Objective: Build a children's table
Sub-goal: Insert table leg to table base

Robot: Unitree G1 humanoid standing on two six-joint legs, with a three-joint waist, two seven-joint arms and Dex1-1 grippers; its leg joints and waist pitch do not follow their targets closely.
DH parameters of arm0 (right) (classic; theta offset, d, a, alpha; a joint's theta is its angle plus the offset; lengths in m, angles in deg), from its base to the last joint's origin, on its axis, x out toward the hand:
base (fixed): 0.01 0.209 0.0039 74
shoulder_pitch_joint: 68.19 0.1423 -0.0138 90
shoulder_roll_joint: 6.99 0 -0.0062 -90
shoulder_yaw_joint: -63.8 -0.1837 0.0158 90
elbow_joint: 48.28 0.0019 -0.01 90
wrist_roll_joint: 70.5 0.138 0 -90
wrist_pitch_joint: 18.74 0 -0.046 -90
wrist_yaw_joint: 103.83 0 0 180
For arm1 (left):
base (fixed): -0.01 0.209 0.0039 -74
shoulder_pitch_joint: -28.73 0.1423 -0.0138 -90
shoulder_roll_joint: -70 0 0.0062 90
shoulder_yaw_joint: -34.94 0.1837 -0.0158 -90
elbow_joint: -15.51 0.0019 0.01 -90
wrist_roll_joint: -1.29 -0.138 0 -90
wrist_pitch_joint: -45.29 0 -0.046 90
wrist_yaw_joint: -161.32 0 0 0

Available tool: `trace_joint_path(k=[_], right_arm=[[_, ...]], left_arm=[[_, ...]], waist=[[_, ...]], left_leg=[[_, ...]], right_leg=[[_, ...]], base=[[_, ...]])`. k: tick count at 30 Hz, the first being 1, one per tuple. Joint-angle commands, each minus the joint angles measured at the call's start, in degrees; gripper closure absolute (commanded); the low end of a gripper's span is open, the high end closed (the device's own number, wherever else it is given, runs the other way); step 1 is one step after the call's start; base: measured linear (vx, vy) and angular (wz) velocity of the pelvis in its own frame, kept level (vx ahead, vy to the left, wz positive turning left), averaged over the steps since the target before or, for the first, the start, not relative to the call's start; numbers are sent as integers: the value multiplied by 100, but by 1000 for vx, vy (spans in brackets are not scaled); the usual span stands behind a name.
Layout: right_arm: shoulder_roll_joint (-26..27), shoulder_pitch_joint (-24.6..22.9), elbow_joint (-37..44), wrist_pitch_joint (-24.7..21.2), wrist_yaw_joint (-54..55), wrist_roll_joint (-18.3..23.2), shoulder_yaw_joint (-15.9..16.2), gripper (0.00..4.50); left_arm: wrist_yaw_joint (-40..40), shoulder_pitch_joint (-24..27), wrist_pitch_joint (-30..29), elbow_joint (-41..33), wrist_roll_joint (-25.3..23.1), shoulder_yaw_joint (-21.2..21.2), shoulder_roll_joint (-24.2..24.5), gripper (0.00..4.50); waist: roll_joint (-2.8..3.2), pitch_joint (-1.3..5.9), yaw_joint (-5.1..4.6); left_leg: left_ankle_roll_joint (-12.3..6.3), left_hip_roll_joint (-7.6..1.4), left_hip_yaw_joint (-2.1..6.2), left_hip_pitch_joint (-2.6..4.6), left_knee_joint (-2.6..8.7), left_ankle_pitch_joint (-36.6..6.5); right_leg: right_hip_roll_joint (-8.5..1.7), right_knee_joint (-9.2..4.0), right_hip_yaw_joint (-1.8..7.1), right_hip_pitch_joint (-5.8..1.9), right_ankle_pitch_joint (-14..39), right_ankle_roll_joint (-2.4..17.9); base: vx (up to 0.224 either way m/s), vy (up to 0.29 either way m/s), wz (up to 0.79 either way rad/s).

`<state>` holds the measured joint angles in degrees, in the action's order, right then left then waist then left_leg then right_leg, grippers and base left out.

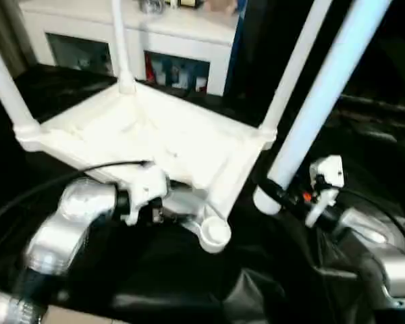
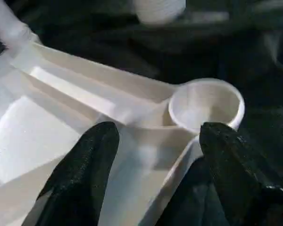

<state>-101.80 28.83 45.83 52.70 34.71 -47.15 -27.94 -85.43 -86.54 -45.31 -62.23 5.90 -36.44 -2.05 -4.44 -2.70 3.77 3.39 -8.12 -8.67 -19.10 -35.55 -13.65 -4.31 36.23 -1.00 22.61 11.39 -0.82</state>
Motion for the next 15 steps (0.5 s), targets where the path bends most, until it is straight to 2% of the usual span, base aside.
trace_joint_path(k=[1,2,3,4,5,6,8,9,10,11,12,13,15], right_arm=[[-99,116,34,-41,-102,29,-9,257],[-119,116,43,-48,-123,22,6,257],[-146,112,49,-41,-152,5,28,257],[-196,102,58,-27,-202,-22,68,257],[-220,93,63,-15,-224,-38,92,257],[-253,79,72,3,-256,-59,126,257],[-290,58,95,2,-313,-72,172,257],[-322,43,112,9,-364,-98,205,257],[-333,38,112,17,-386,-113,218,257],[-336,37,111,19,-394,-117,222,257],[-338,36,110,22,-401,-122,225,257],[-348,37,104,30,-423,-131,226,257],[-363,43,92,39,-431,-127,223,257]], left_arm=[[-220,-233,299,309,-241,137,23,161],[-250,-332,368,441,-296,158,11,161],[-298,-417,402,548,-323,193,13,166],[-360,-616,519,809,-400,267,2,197],[-397,-729,608,973,-462,322,-5,197],[-450,-896,752,1223,-554,408,-16,197],[-513,-1022,862,1416,-632,491,-28,208],[-628,-1134,956,1626,-680,563,-54,226],[-724,-1190,1044,1743,-719,600,-69,226],[-757,-1208,1077,1783,-733,610,-75,238],[-788,-1225,1109,1821,-747,619,-80,244],[-963,-1279,1159,1925,-773,655,-96,247],[-1111,-1336,1200,2044,-744,669,-121,265]], waist=[[53,261,32],[52,279,26],[57,282,22],[103,293,15],[159,316,31],[137,307,20],[117,336,28],[143,340,30],[131,337,26],[153,354,33],[146,353,29],[168,355,35],[175,348,43]], left_leg=[[42,-389,118,-3,551,-1262],[37,-395,126,-50,556,-1103],[31,-401,125,-74,553,-1044],[42,-397,114,-68,545,-1051],[45,-405,105,-34,520,-969],[9,-390,84,-39,518,-930],[-46,-390,81,-66,494,-682],[-80,-406,84,-87,492,-543],[-94,-408,75,-97,489,-509],[-98,-416,64,-83,476,-449],[-120,-424,63,-93,474,-369],[-122,-425,55,-89,469,-368],[-136,-443,27,-58,470,-442]], right_leg=[[-393,-544,252,-183,2145,738],[-397,-505,241,-223,1854,829],[-393,-481,227,-226,1667,909],[-380,-488,210,-216,1590,978],[-382,-448,212,-198,1278,1105],[-363,-473,206,-191,1174,1135],[-367,-410,194,-237,722,1250],[-374,-380,178,-245,480,1348],[-379,-388,174,-252,451,1363],[-390,-367,168,-255,300,1439],[-398,-344,161,-271,91,1532],[-398,-339,157,-271,31,1566],[-406,-342,140,-260,-17,1668]], base=[[0,0,0],[0,0,0],[0,0,0],[0,0,0],[0,0,0],[0,0,0],[0,0,0],[0,0,0],[0,0,0],[0,0,0],[0,0,0],[0,0,0],[0,0,0]])
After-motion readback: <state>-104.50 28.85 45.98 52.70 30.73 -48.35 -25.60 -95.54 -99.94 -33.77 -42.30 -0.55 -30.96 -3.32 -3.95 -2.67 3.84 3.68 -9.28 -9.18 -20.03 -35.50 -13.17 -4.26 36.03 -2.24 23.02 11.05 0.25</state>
